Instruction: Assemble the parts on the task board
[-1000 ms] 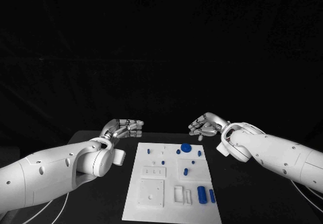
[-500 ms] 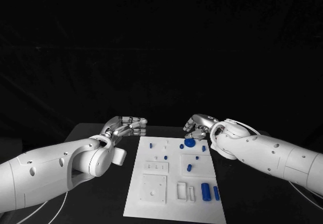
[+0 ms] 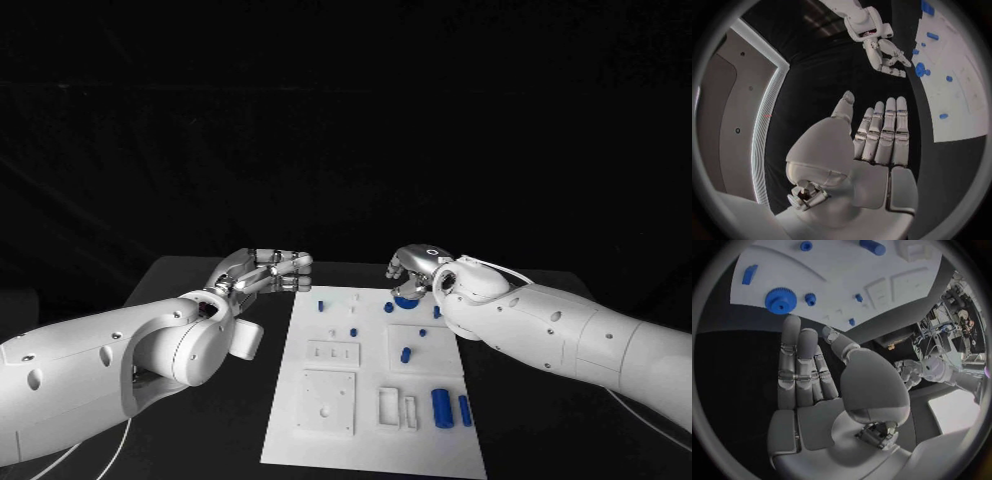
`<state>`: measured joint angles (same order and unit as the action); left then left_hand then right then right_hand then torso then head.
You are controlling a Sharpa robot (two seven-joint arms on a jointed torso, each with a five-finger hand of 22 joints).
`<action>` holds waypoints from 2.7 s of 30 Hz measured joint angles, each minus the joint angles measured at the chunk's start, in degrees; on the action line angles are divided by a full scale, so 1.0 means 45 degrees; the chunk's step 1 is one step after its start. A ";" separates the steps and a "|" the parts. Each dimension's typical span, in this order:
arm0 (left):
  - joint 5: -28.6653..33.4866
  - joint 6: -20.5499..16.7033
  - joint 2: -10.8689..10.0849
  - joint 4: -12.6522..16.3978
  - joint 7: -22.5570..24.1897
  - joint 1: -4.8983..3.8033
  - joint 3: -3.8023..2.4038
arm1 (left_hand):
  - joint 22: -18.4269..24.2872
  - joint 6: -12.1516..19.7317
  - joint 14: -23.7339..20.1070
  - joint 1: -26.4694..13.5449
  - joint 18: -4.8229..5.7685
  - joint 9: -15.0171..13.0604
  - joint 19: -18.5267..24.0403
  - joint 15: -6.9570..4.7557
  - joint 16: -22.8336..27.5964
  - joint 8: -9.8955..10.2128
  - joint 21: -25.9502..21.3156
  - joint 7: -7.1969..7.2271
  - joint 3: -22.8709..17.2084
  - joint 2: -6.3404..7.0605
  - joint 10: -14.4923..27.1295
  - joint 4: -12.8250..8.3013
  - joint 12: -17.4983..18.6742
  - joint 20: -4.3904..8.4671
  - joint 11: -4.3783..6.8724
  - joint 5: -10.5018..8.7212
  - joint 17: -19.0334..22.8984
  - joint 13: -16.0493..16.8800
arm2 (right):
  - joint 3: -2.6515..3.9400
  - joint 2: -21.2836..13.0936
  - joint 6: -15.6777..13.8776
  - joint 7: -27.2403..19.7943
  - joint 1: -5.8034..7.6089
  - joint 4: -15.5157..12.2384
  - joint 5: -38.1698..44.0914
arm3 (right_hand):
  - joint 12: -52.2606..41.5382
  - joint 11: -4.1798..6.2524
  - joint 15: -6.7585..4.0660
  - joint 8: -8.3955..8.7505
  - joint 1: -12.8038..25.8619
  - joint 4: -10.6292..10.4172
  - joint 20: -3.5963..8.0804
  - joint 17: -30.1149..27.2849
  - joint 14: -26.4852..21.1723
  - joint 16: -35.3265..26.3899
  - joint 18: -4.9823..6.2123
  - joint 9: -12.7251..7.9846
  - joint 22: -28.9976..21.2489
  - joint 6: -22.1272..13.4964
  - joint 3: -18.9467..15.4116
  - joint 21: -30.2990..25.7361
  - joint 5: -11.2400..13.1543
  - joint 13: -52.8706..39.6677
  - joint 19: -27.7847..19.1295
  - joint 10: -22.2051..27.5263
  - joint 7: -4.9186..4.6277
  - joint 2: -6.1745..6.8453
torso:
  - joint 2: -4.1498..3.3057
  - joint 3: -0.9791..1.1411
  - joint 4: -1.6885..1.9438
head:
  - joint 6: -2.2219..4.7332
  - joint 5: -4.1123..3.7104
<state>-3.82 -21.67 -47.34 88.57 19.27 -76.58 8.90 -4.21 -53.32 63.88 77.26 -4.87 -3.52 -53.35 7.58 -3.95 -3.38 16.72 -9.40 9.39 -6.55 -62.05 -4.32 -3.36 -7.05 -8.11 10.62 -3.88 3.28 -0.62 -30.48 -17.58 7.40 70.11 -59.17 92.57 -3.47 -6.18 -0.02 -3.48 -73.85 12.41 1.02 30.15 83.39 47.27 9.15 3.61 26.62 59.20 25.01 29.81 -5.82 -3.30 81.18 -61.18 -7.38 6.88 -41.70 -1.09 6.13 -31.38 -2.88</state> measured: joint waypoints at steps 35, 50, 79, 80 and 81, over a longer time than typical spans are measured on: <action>0.0213 0.0456 -0.0213 0.0653 -0.0353 -0.0482 -0.0002 | -0.0002 0.0046 -0.0001 -0.0427 0.0000 0.0003 0.0001 0.0000 0.0000 0.0001 -0.0050 -0.0046 -0.0087 0.0246 0.0047 0.0474 0.0000 -0.0001 -0.0046 -0.0991 0.0004 0.0009 | -0.0126 0.0488 0.0108 0.0461 -0.0445 0.0783 0.0903 | 0.0000 0.0009 0.0047 0.0000 0.0119 0.0029 0.0000 -0.0090 -0.0047 0.0346 -0.0166 -0.0001 0.0749 0.0001 0.0735 -0.0387 0.0160 0.0002 0.0181 0.0083 -0.0001 0.0117 | -0.0621 -0.0063 0.0261 | 0.0103 -0.0148; 0.0214 0.0766 -0.0267 0.0705 -0.0601 -0.0527 -0.0003 | -0.0002 0.0077 -0.0001 -0.0384 0.0000 0.0004 0.0001 0.0000 0.0000 0.0001 -0.0050 -0.0015 -0.0131 0.0286 0.0047 0.0518 0.0000 -0.0001 -0.0046 -0.0991 0.0005 0.0008 | -0.0131 0.0588 0.0208 0.0539 -0.0453 0.0973 0.0979 | 0.0000 0.0009 0.0047 0.0000 0.0169 0.0162 -0.0002 -0.0101 -0.0046 0.0496 0.0022 -0.0002 0.1588 0.0001 0.1145 -0.0581 -0.0148 0.0003 0.0179 0.0082 -0.0002 0.0166 | -0.0739 -0.0029 0.0261 | 0.0117 -0.0093; 0.0202 0.0950 -0.0193 0.0571 -0.0711 -0.0580 0.0000 | -0.0003 0.0072 0.0044 -0.0383 0.0000 0.0005 0.0001 0.0046 0.0000 0.0002 -0.0050 -0.0021 -0.0177 0.0286 0.0046 0.0631 0.0001 -0.0001 -0.0046 -0.0991 0.0006 0.0005 | -0.0143 0.0597 -0.0072 0.0936 -0.0527 0.0690 0.1324 | 0.0087 0.0487 -0.0428 0.0039 0.0542 0.0649 0.0613 -0.0050 -0.0200 0.0758 -0.0382 0.0106 0.4002 0.2167 0.3256 0.0451 -0.0138 0.0006 -0.0257 -0.2360 0.0391 -0.0282 | -0.0952 -0.0072 0.0322 | 0.0157 -0.0062; 0.0202 0.0950 -0.0193 0.0571 -0.0713 -0.0580 0.0000 | -0.0003 0.0072 0.0045 -0.0383 -0.0001 0.0005 0.0001 0.0046 0.0000 0.0002 -0.0050 -0.0021 -0.0176 0.0286 0.0046 0.0631 0.0001 -0.0001 -0.0046 -0.0991 0.0007 0.0005 | -0.0146 0.0593 -0.0126 0.0976 -0.0532 0.0658 0.1348 | 0.0087 0.0483 -0.0428 0.0039 0.0541 0.0649 0.0613 -0.0049 -0.0200 0.0758 -0.0384 0.0107 0.4076 0.2174 0.3256 0.0466 -0.0138 0.0006 -0.0257 -0.2364 0.0399 -0.0283 | -0.0956 -0.0073 0.0322 | 0.0170 -0.0059; 0.0202 0.0951 -0.0194 0.0570 -0.0716 -0.0580 0.0000 | -0.0003 0.0101 0.0045 -0.0383 -0.0001 0.0005 0.0001 0.0046 0.0000 0.0002 -0.0050 -0.0050 -0.0177 0.0286 0.0073 0.0631 0.0001 -0.0001 -0.0072 -0.0991 0.0006 0.0005 | -0.0148 0.0589 -0.0181 0.1017 -0.0535 0.0620 0.1371 | 0.0087 0.0482 -0.0428 0.0039 0.0508 0.0649 0.0613 -0.0048 -0.0200 0.0758 -0.0388 0.0107 0.4175 0.2186 0.3256 0.0466 -0.0138 0.0006 -0.0257 -0.2365 0.0411 -0.0315 | -0.0958 -0.0073 0.0322 | 0.0177 -0.0049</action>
<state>-2.91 -17.39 -48.21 91.14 16.04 -79.19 8.90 -4.22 -52.86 64.08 75.54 -4.87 -3.50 -53.35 7.79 -3.95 -3.37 16.50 -9.63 8.60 -5.27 -61.72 -1.48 -3.36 -7.06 -8.44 6.16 -3.85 3.30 -1.28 -27.83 -18.39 11.97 67.70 -56.37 98.74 -3.08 -4.01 -1.95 -3.31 -71.56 15.33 3.77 29.93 82.49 50.68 7.40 4.09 45.41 69.04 39.66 31.91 -6.45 -3.27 80.03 -71.83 -5.53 5.47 -46.01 -1.42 7.58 -30.59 -3.10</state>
